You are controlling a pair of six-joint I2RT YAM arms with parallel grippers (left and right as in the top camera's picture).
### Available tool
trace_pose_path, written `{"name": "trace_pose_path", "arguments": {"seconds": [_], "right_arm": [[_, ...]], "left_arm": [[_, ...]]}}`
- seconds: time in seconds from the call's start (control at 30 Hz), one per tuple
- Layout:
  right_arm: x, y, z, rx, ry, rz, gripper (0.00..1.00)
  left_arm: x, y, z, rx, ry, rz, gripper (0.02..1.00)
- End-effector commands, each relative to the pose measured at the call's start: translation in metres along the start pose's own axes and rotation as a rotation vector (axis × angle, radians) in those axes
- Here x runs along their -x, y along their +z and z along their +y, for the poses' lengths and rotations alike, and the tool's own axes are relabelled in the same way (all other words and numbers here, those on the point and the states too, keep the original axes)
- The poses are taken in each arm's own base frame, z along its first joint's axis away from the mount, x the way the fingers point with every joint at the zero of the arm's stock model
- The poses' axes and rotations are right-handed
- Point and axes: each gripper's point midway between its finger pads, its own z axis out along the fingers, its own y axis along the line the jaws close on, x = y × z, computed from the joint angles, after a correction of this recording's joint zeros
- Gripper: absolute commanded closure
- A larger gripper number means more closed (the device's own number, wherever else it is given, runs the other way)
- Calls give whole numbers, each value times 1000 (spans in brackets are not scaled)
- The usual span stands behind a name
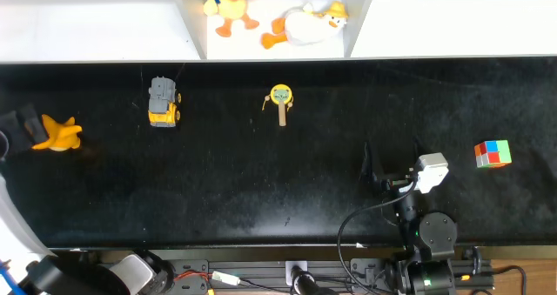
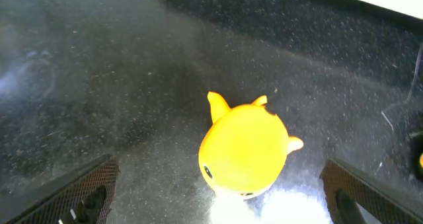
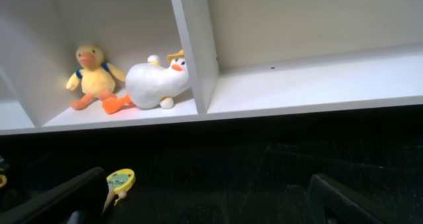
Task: Store Toys
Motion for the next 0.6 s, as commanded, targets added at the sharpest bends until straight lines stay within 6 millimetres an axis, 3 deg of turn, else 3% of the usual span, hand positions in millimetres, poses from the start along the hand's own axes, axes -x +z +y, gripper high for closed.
{"name": "trace_pose_path", "arguments": {"seconds": [0.03, 0.43, 0.6], "right_arm": [[-4, 0, 2, 11, -6, 1, 7], [-4, 0, 2, 11, -6, 1, 5], [-4, 0, 2, 11, -6, 1, 5]], "left_arm": [[-4, 1, -13, -112, 103, -34, 20], [-39, 32, 0, -92, 154, -38, 20], [-41, 38, -18, -196, 226, -110, 20]]}}
